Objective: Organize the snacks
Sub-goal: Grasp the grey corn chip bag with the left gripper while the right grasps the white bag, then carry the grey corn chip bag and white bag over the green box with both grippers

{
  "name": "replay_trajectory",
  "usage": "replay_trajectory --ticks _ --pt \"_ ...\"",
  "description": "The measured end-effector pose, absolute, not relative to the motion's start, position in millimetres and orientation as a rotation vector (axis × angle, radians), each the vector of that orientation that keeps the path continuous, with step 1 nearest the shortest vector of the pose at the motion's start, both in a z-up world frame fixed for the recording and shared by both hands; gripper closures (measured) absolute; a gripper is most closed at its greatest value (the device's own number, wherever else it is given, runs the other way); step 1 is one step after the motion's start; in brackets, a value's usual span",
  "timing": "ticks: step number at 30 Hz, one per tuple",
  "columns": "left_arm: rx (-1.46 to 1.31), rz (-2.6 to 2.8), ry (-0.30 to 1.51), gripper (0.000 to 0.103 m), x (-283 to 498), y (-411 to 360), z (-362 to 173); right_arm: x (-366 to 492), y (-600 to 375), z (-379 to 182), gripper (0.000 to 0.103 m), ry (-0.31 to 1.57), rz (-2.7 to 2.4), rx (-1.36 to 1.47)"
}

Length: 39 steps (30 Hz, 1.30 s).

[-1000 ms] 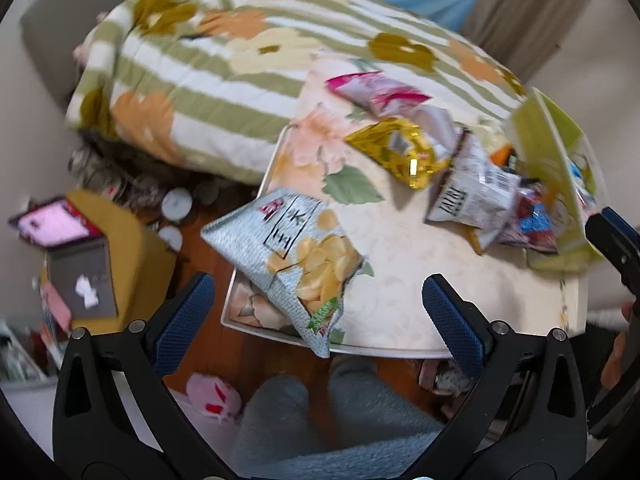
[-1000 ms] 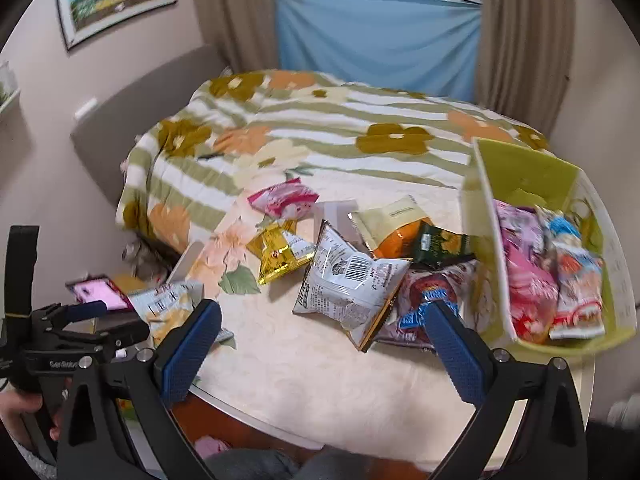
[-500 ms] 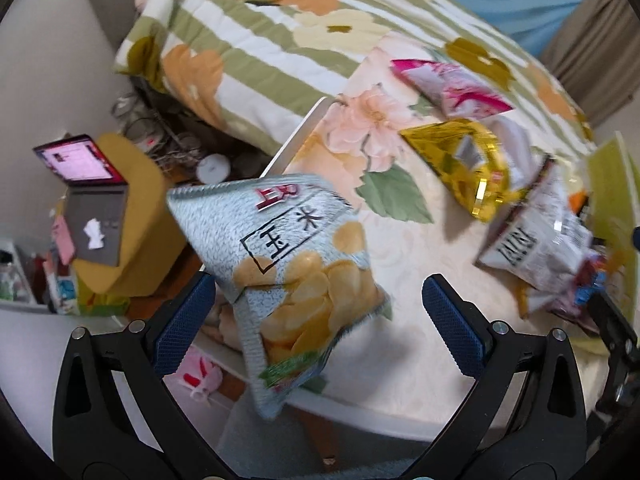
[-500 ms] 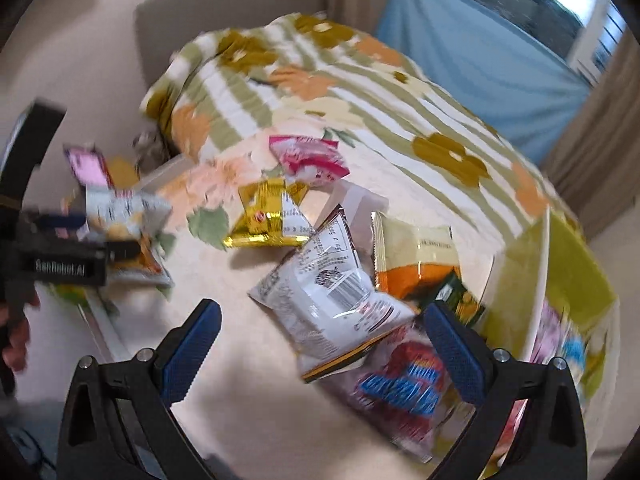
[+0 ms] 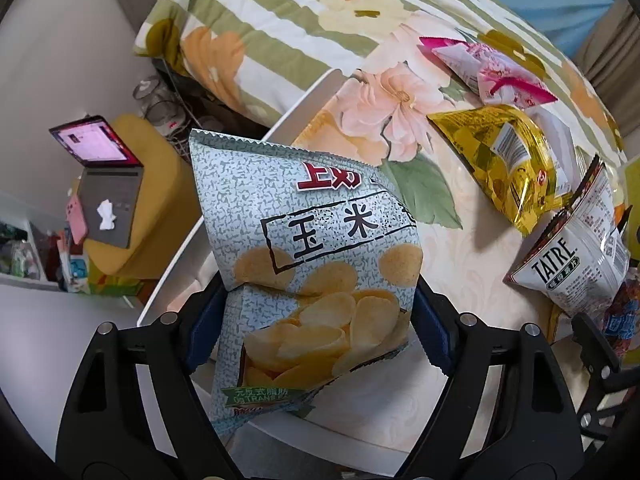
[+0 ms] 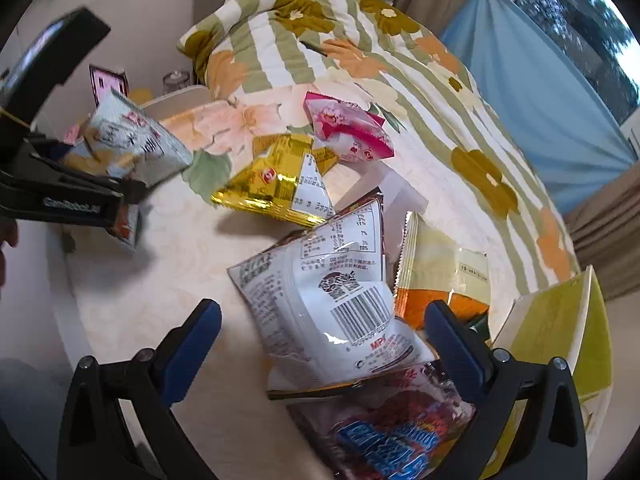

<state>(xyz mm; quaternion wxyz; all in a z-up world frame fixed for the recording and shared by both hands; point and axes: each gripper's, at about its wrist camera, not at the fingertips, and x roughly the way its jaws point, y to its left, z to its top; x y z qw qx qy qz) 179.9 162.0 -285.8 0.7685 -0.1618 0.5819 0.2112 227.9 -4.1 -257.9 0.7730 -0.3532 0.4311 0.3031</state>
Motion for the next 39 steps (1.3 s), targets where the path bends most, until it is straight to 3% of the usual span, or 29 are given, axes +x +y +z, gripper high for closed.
replay_trajectory --ticks 15,17,21,27,39 --pt "-0.377 0.382 1.258 0.047 172.0 142.6 -286.6 229.3 3.1 -283.9 0.002 0.903 0.731 -0.876" --pt "-0.388 0.379 1.255 0.048 170.0 144.2 -286.7 232.4 3.4 -287.1 0.004 0.913 0.738 -0.866" --pt "-0.391 0.384 1.254 0.048 165.7 147.6 -285.4 238.1 4.6 -291.0 0.021 0.927 0.742 -0.847" --pt "-0.385 0.342 1.24 0.048 161.2 153.0 -278.3 237.8 -2.5 -282.8 0.035 0.926 0.72 -0.771" --pt "-0.284 0.178 1.128 0.048 164.0 153.0 -205.2 226.3 -20.6 -214.3 0.037 0.936 0.594 -0.459"
